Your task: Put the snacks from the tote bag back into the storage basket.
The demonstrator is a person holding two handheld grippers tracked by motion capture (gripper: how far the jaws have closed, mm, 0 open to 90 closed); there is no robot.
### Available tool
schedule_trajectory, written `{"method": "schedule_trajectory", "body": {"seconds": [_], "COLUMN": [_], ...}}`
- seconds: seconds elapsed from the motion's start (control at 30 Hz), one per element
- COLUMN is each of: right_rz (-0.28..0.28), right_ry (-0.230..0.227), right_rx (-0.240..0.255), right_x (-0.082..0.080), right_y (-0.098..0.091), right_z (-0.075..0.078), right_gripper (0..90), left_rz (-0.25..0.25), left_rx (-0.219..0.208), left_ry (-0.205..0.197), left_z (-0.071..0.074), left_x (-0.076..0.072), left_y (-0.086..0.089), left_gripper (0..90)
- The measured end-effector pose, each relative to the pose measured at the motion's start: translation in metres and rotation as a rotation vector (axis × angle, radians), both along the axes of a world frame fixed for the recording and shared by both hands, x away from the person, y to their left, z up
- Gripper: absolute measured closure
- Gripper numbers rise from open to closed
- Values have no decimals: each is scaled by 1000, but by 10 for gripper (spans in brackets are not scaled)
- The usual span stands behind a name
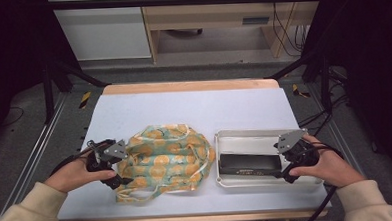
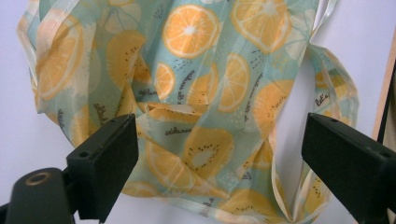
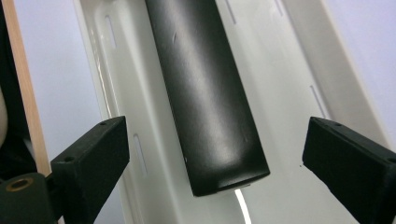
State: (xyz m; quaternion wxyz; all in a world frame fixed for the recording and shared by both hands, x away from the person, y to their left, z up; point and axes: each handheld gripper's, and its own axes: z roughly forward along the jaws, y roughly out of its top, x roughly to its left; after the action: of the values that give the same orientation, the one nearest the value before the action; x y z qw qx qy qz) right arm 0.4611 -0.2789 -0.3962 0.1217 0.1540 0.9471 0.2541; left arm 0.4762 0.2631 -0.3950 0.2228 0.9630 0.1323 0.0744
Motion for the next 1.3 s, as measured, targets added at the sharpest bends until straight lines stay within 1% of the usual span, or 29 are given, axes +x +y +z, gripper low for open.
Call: {"method": "schedule_trajectory", "body": {"seconds": [0.03, 0.13, 0.3, 0.33, 0.47, 0.5, 0.53, 0.57, 0.6, 0.67, 0.73, 0.83, 0.9, 0.97, 1.1, 1.13, 1.17, 1.27, 1.3], "right_rz": [-12, -22, -64, -80, -151, -175, -195, -228, -247, -271, -309, -357, -381, -403, -487, -511, -526, -578, -597], "right_ry": [-6, -27, -64, -70, -85, -91, -90, -93, -102, -110, -123, -127, -134, -145, -181, -182, -184, -181, -185], "right_rx": [5, 34, 73, 78, 125, 138, 150, 163, 179, 195, 202, 239, 253, 274, 330, 348, 356, 379, 390], "right_x": [-1, -4, -5, -5, -2, -1, 0, 1, 1, 2, 2, 4, 5, 6, 9, 9, 10, 13, 14], "right_y": [1, 4, 12, 13, 19, 21, 22, 24, 26, 31, 35, 42, 45, 47, 49, 50, 51, 53, 54], "right_z": [2, 6, 13, 14, 19, 20, 21, 23, 24, 27, 29, 31, 34, 36, 39, 40, 40, 39, 39], "right_gripper": [77, 78, 82, 87, 90, 90, 90, 90, 89, 91, 92, 92, 92, 92, 91, 90, 88, 81, 81], "left_rz": [-1, 2, 9, 11, 10, 3, 2, 2, 2, 10, 15, 28, 32, 43, 86, 100, 109, 163, 174], "left_rx": [0, 1, -13, -13, -21, -15, -24, -24, -25, -28, -35, -56, -58, -71, -115, -120, -130, -183, -189], "left_ry": [-1, -6, -11, -12, -21, -23, -25, -27, -30, -37, -45, -54, -62, -69, -91, -95, -104, -126, -131], "left_z": [0, 1, 2, 2, 4, 5, 6, 6, 7, 8, 9, 11, 13, 14, 16, 17, 18, 21, 22], "left_x": [0, 0, 0, 0, -1, -1, -1, -2, -2, -3, -3, -4, -5, -6, -5, -5, -5, -6, -6], "left_y": [0, 1, 2, 2, 1, 1, 1, 1, 1, 0, 0, 0, 0, 2, 6, 7, 7, 10, 11], "left_gripper": [109, 109, 109, 109, 109, 109, 109, 109, 109, 109, 109, 109, 109, 109, 108, 108, 105, 100, 96]}}
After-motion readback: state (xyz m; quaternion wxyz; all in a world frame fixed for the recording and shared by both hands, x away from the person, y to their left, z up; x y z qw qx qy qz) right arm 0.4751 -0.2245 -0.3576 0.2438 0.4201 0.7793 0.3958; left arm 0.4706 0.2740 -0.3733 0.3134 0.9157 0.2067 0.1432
